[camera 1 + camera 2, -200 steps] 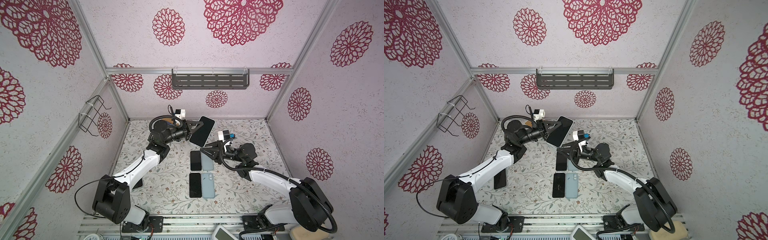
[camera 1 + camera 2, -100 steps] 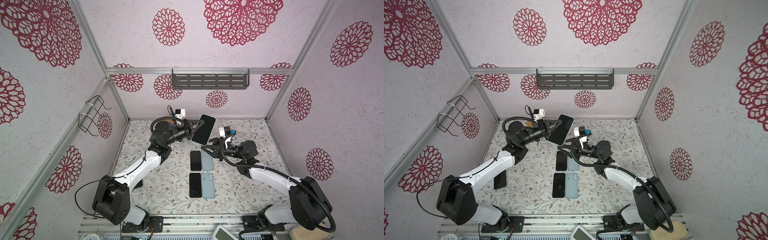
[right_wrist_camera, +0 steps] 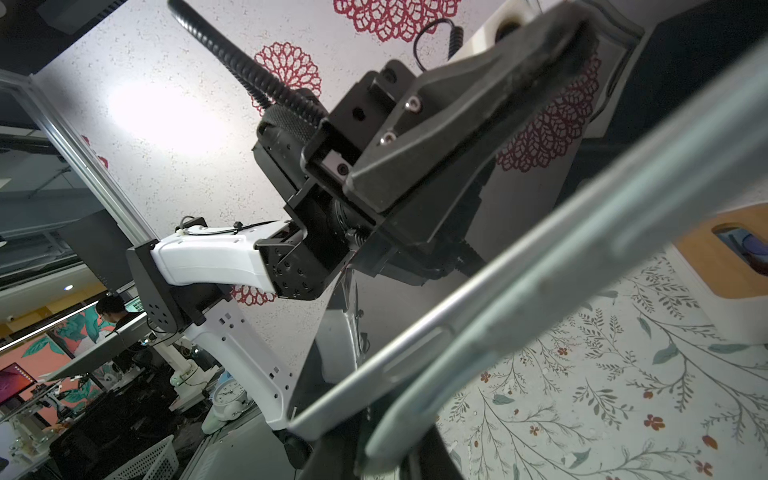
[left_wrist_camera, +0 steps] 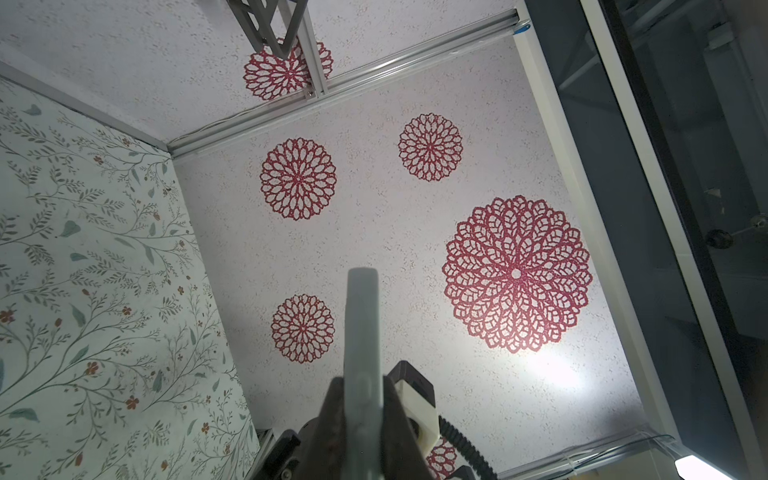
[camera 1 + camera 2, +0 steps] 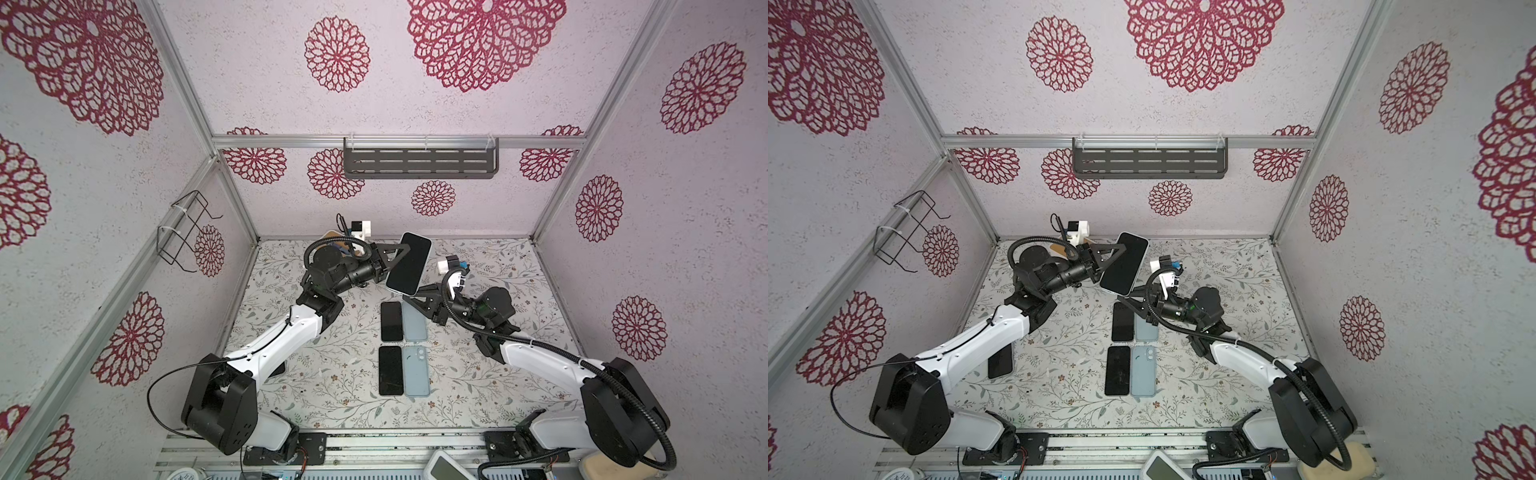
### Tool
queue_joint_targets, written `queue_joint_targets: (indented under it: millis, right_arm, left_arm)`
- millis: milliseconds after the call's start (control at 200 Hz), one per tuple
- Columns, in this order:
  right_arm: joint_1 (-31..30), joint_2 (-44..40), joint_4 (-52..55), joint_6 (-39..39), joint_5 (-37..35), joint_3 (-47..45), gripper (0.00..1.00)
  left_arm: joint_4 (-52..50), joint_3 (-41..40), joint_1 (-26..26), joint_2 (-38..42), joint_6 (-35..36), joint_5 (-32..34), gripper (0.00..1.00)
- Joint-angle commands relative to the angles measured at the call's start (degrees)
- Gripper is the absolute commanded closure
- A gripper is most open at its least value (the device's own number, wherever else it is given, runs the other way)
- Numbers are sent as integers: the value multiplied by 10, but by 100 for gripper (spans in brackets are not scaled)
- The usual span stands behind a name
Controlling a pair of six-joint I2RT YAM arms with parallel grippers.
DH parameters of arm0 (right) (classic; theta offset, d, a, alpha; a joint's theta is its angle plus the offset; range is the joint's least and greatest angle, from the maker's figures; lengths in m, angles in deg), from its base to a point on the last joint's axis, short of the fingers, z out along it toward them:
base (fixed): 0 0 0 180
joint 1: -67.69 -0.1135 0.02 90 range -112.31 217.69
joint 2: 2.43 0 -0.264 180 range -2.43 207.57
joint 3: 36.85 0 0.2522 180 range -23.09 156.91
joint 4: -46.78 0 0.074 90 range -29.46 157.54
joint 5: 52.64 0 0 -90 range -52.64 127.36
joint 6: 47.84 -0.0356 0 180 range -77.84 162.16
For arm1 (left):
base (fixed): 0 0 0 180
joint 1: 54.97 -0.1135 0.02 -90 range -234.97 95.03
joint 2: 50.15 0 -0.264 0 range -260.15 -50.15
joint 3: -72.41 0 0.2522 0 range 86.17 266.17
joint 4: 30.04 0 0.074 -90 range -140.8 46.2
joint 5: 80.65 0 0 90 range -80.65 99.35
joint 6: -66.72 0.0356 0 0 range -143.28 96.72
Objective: Take the phone out of the phone case
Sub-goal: Remove the phone case from the phone.
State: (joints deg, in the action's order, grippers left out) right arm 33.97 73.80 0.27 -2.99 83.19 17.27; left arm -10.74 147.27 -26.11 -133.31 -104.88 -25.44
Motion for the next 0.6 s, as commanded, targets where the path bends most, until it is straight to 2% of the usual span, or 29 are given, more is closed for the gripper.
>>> queue_joint_targets:
  millis: [0,255,430,560,596]
  right_arm:
    - [20,-40,25,-4,-109,11,85]
    - [47,-64,18,-41,-120,-23,91]
    - [51,-71,35,-54,-125,-35,100]
    - [53,-86,64,-60,-147,-60,100]
    - [53,-86,62,-67,-147,-68,100]
  left_arm:
    - [18,-20,20,15,18,-31,100]
    - [46,-58,35,15,30,-9,100]
    - [44,-94,44,14,56,21,100]
    - [31,-126,47,10,82,49,100]
    - [29,-129,48,4,86,55,94]
